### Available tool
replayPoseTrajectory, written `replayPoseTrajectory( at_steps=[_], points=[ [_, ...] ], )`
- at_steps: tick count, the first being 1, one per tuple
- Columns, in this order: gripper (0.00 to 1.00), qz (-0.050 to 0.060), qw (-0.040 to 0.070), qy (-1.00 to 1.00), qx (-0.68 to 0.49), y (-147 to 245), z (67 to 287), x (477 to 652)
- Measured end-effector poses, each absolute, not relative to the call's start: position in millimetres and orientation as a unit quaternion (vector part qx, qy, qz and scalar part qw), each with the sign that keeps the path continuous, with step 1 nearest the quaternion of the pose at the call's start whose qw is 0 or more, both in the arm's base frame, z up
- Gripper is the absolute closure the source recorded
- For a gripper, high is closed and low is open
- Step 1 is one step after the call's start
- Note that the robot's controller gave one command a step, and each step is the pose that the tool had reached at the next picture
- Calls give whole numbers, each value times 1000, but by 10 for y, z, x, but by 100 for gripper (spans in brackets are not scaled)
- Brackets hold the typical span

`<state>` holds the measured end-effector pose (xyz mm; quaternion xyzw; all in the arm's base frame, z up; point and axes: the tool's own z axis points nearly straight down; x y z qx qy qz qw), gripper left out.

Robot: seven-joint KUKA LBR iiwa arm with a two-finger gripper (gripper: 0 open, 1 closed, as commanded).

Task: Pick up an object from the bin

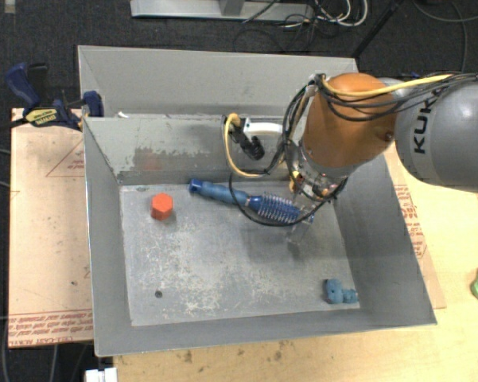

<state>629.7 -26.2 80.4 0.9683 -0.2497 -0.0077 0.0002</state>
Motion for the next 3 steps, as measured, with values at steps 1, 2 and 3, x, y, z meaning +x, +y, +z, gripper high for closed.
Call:
replayPoseTrajectory(
  at_steps=[1,2,3],
  points=[
    [0,-3,-1,-263,965,-70,843,6315],
    [0,0,-2,-250,968,97,929,6405],
    [100,-3,-1,-251,968,86,914,6393]
  ],
)
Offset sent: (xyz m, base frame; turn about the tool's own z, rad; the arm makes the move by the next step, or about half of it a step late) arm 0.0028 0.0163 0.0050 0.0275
